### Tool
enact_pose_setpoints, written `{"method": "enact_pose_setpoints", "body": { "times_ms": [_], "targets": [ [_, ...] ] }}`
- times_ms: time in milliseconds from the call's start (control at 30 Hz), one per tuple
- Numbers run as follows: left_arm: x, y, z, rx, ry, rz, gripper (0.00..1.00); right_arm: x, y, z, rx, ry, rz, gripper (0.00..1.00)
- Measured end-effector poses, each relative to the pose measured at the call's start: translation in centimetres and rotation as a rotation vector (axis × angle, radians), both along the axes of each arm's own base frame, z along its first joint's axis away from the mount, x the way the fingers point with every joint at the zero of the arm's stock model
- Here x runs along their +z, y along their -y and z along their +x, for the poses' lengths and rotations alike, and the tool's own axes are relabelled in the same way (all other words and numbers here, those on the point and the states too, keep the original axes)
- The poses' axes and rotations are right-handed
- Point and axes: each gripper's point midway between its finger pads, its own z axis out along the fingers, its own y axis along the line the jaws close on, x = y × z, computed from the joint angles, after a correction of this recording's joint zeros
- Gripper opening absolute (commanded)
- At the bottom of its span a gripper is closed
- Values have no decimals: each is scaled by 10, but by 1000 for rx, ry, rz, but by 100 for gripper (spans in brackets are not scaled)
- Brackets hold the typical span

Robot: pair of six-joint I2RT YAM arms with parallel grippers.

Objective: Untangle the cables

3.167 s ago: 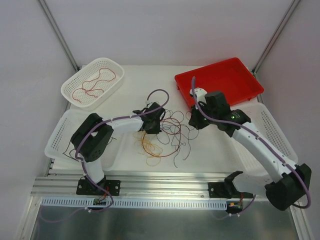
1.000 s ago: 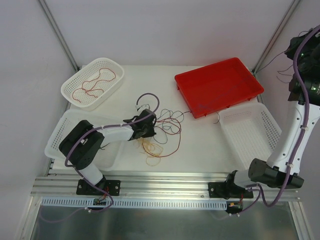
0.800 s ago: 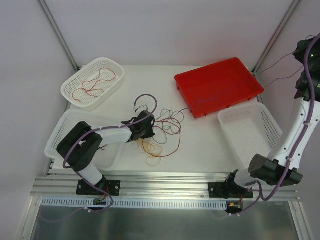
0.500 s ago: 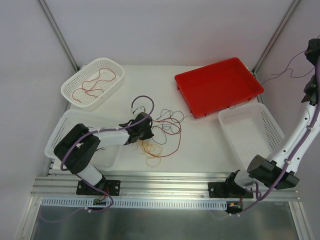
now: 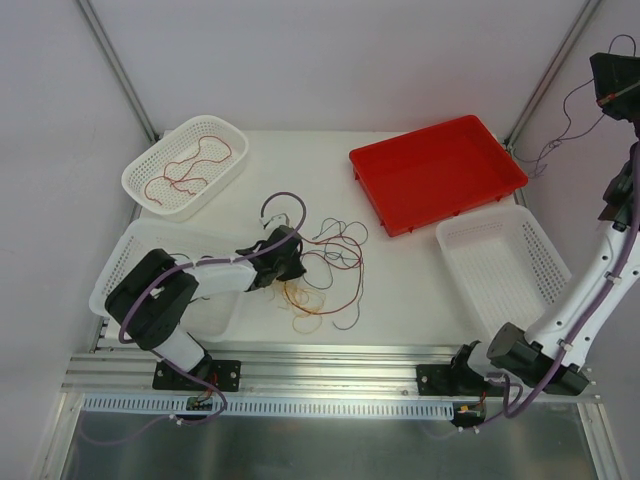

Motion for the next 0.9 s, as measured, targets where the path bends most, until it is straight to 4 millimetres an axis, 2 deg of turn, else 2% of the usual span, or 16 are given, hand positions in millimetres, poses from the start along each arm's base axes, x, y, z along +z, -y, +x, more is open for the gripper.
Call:
{"method": "enact_pose_setpoints", "body": {
  "times_ms": [67, 133, 233, 267, 333, 467, 500, 567, 600, 667, 800, 900],
  "targets": [
    [2, 0, 0, -3, 2, -1, 2, 5, -14, -4, 54, 24, -7, 1],
    [3, -2, -5, -14, -10, 7, 13, 6, -26, -5, 106, 37, -14, 1],
    [6, -5, -14, -43, -35, 14, 23, -1, -42, 3, 184, 29, -13, 1],
    [8, -7, -17, -53, -44, 15, 32, -5, -47, 9, 214, 20, -11, 1],
    [11, -9, -25, -82, -63, 23, 40, -14, -54, 23, 265, -1, -4, 1],
    [21, -14, -41, -140, -108, 44, 69, -42, -66, 57, 335, -68, 13, 1],
    [26, -13, -43, -159, -110, 41, 72, -51, -68, 65, 346, -89, 17, 1],
    [43, -9, -42, -187, -90, 24, 82, -67, -72, 78, 362, -122, 24, 1],
    [54, -6, -40, -201, -71, 9, 91, -75, -75, 85, 370, -139, 27, 1],
    [81, 1, -36, -239, -15, -26, 97, -90, -79, 98, 388, -165, 31, 1],
    [134, 11, -30, -308, 114, -85, 99, -121, -86, 128, 414, -206, 30, 1],
    [170, 13, -30, -360, 215, -117, 99, -158, -87, 154, 421, -261, 44, 1]
  ]
}}
